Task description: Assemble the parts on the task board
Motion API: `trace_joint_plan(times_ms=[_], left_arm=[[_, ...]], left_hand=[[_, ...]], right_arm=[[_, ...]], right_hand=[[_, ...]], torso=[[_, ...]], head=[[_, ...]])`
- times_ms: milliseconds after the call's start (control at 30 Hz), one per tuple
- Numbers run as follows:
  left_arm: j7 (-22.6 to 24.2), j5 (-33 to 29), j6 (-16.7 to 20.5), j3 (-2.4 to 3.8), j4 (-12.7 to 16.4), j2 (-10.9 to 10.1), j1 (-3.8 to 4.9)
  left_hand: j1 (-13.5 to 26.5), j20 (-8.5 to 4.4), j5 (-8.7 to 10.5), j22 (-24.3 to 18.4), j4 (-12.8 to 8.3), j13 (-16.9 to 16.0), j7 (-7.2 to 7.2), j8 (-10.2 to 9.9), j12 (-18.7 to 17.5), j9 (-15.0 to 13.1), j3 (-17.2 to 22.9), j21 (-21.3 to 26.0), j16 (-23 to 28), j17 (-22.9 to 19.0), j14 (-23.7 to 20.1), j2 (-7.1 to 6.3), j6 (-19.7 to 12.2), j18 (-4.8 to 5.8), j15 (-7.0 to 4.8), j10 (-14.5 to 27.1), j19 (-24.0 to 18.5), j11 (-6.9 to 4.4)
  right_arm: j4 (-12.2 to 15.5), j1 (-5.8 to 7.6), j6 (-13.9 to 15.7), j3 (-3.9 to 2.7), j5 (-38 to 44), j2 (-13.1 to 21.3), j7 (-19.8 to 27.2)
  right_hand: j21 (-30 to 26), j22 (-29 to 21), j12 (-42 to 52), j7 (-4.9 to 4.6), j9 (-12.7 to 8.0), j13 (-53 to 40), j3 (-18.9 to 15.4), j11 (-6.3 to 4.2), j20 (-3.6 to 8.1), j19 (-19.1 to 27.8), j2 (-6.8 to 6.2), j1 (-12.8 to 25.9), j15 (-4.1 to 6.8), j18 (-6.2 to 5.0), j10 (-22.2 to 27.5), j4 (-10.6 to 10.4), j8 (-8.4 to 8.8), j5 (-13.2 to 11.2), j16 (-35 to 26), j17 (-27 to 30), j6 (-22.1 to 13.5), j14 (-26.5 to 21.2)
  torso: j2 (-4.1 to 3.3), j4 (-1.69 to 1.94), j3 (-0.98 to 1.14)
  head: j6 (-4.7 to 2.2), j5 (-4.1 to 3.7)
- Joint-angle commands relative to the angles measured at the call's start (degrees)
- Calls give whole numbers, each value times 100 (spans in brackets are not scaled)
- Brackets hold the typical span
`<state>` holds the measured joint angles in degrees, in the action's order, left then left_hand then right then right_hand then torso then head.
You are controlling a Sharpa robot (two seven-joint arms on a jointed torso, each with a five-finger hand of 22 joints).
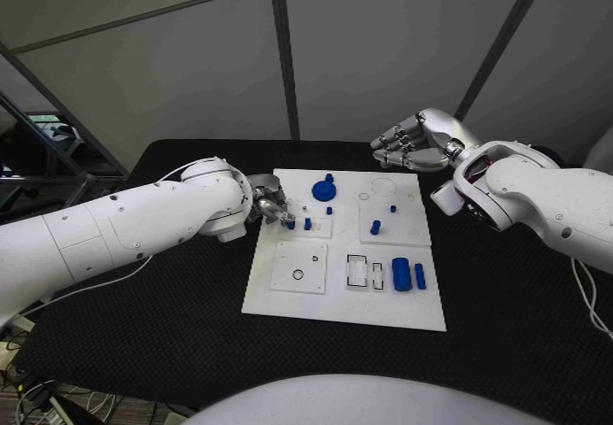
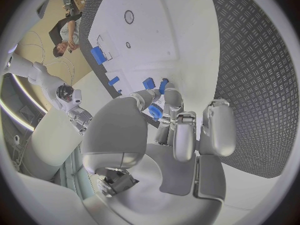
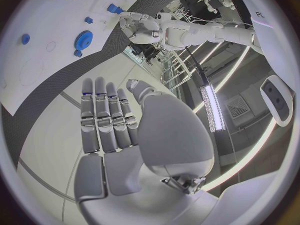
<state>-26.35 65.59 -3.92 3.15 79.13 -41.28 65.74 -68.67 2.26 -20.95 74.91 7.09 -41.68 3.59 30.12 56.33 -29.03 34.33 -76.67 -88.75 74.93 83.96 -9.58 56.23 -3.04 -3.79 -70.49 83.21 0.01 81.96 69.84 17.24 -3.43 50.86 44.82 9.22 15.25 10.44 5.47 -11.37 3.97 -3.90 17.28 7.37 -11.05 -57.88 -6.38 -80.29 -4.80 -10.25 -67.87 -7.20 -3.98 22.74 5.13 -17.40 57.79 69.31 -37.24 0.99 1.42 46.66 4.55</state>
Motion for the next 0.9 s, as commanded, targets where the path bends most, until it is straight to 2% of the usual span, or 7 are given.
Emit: trace_joint_plan(times_ms=[33,433,533,900], left_arm=[[-49,49,-137,-3,13,8,0],[-238,19,-370,-4,-124,144,1],[-262,17,-415,-8,-170,168,1],[-282,14,-403,-59,-231,259,2]], left_hand=[[-49,-1,-23,644,-730,11,-19,11,20,-10,721,-24,-7,1323,545,-21,42,-22,-43,-132,36,-103],[-39,-4,-23,639,-724,16,-19,9,14,-10,726,-15,-2,1315,543,-19,45,-24,-45,-136,33,-103],[-35,-4,-23,638,-721,32,-19,8,2,-10,727,-12,2,1309,541,-18,46,-25,-45,-132,32,-103],[-26,-6,-22,644,-716,25,-19,5,6,-9,730,-20,-5,1319,544,-15,46,-23,-46,-140,37,-103]], right_arm=[[7,8,3,-3,8,-2,38],[9,8,4,-3,9,-10,30],[11,8,5,-3,9,-7,29],[20,8,3,-3,9,-6,29]], right_hand=[[-19,-9,28,-18,5,7,12,20,4,-38,-1,40,5,-18,15,-16,-9,15,-26,8,6,32],[-19,-9,28,-18,5,7,12,20,4,-38,-1,40,5,-18,15,-16,-9,15,-26,8,6,32],[-19,-9,28,-18,5,7,12,20,4,-38,-1,40,5,-18,15,-16,-9,15,-26,8,6,32],[-19,-9,28,-18,5,7,12,20,4,-38,-1,40,5,-18,15,-16,-9,15,-26,8,6,32]], torso=[[0,2,3],[0,-8,3],[2,-1,4],[-2,-4,4]], head=[[-1,10],[7,19],[8,16],[19,10]])
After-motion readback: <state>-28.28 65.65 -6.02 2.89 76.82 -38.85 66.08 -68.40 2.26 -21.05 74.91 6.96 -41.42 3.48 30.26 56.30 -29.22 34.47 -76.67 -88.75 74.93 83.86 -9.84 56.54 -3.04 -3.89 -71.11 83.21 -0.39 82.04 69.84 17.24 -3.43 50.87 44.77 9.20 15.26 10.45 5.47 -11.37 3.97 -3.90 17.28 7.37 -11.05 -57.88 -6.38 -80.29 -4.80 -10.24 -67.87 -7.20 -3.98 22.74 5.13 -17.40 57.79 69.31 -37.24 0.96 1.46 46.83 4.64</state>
